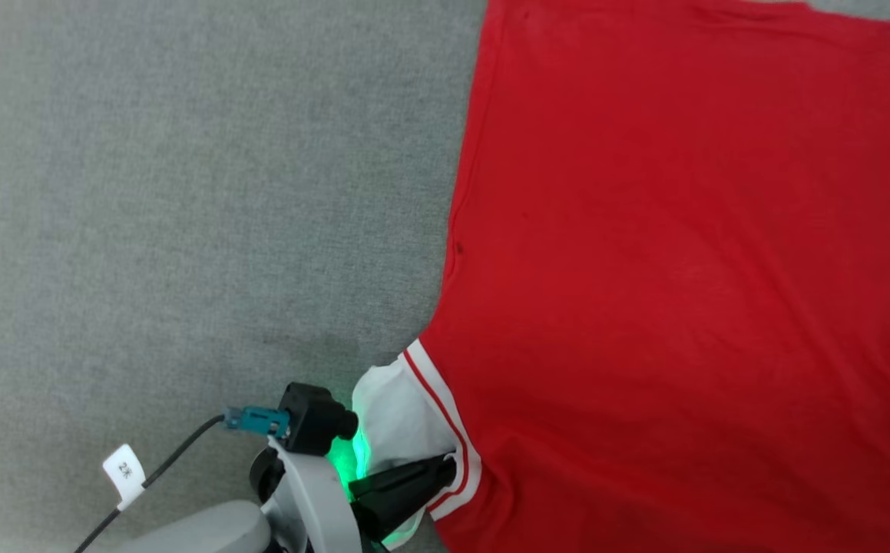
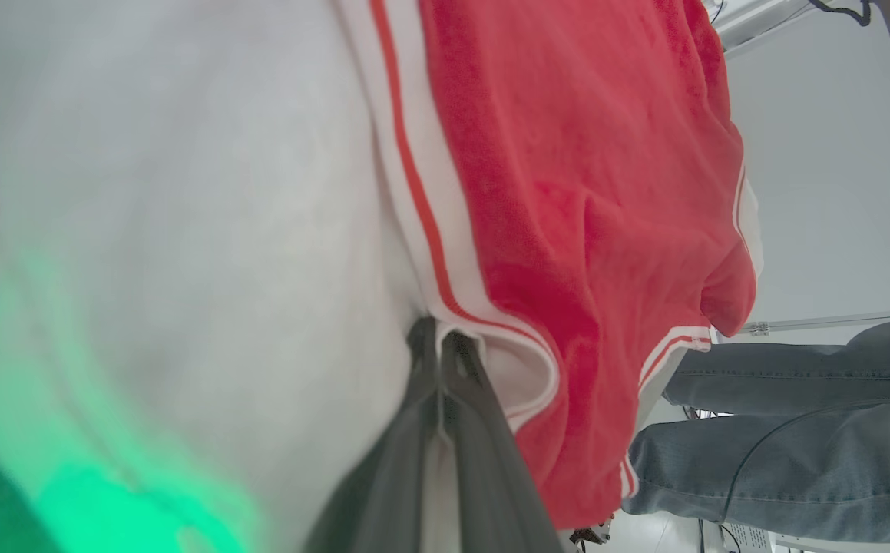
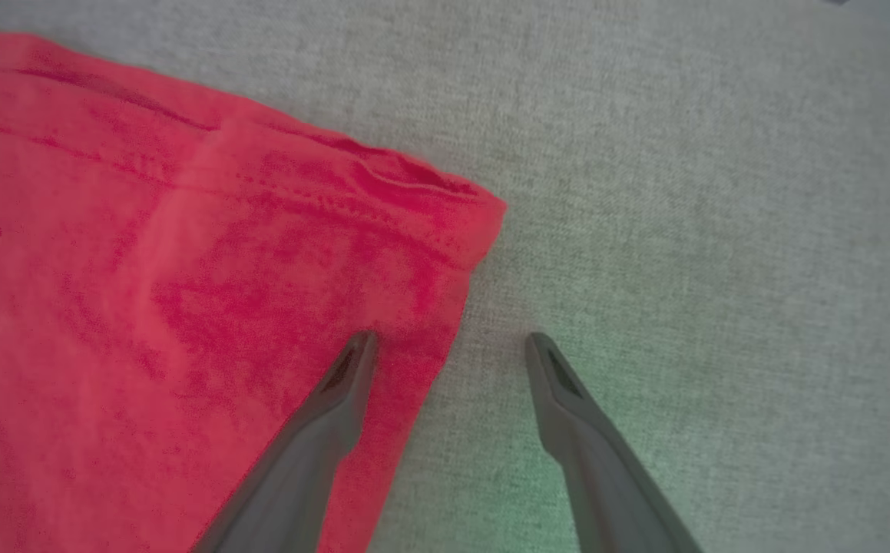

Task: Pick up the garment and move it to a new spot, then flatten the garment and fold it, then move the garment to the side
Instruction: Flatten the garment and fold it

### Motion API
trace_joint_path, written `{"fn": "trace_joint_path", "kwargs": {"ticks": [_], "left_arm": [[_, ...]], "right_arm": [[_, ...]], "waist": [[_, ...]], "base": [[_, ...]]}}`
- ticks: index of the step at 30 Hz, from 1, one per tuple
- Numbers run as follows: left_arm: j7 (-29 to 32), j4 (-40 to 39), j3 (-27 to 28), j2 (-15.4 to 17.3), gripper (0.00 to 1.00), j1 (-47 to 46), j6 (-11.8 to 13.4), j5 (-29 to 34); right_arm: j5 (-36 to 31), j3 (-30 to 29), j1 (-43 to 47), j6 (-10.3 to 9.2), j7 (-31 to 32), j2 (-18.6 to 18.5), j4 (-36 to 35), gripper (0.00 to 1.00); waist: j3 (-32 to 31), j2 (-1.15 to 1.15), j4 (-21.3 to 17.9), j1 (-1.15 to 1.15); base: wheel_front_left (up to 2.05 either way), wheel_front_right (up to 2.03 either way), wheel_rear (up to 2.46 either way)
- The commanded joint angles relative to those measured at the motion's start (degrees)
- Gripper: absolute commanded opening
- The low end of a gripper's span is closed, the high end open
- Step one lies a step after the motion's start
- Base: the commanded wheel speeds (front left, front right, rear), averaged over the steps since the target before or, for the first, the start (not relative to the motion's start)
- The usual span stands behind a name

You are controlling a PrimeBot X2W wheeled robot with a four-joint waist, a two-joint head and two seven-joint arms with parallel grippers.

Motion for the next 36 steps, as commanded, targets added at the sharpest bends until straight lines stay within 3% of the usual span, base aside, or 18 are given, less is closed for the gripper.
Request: {"fn": "trace_joint_path", "kwargs": {"ticks": [1, 5, 6, 8, 15, 21, 25, 30, 36], "left_arm": [[0.5, 4.6, -0.4, -2.1, 0.0, 0.1, 1.6, -0.3], [0.4, 5.1, -0.4, -2.6, 0.0, -0.8, 1.7, -0.6], [0.3, 5.1, -0.4, -2.6, 0.0, -1.0, 1.7, -0.7], [0.1, 5.3, -0.4, -2.7, 0.0, -1.2, 1.7, -0.9], [-3.1, 5.9, -0.2, -2.0, 0.0, -0.3, 1.7, -2.1], [-6.1, 4.9, 0.0, 0.3, 0.0, 2.9, 1.4, -3.4], [-7.1, 3.7, 0.3, 2.0, 0.0, 5.0, 1.1, -3.8], [-7.8, 2.6, 1.5, 3.3, 0.0, 7.0, 1.0, -4.1], [-8.0, 2.2, 2.7, 4.6, 0.0, 8.3, 1.0, -3.5]], "right_arm": [[-0.2, 0.2, -0.6, -0.04, 0.2, 0.3, 0.4, 1.0], [0.8, 1.6, 0.0, -0.02, 0.7, 1.3, 2.7, 1.0], [1.1, 2.1, 0.1, -0.01, 0.8, 1.5, 3.0, 0.6], [1.9, 2.6, 0.3, 0.0, 0.2, 1.6, 3.3, 0.0], [6.1, 4.8, 2.6, -0.01, -5.1, -0.4, 0.9, 0.0], [15.3, 7.7, 11.8, -0.02, -7.2, -6.4, -9.5, 0.0], [20.8, 7.8, 22.3, -0.03, -5.9, -11.9, -19.5, 0.0], [27.7, 3.8, 38.6, -0.02, -1.9, -16.0, -32.4, 0.0], [30.5, -1.6, 58.4, -0.02, 0.8, -14.3, -44.9, 0.0]], "waist": [[1.6, 0.0, 1.1, 0.0], [2.2, 0.0, 0.9, 0.0], [2.3, 0.0, 0.8, 0.0], [2.2, 0.0, 0.6, 0.0], [-1.4, 0.0, -0.7, 0.0], [-7.3, 0.0, -3.0, 0.0], [-10.6, 0.0, -4.8, 0.0], [-12.9, 0.0, -7.2, 0.0], [-13.8, 0.0, -9.3, 0.0]], "base": [[0.0, 0.0, 0.0], [0.0, 0.0, 0.0], [0.0, 0.0, 0.0], [0.0, 0.0, 0.0], [0.0, 0.0, 0.0], [0.0, 0.0, 0.0], [0.0, 0.0, 0.0], [0.0, 0.0, 0.0], [0.0, 0.0, 0.0]]}}
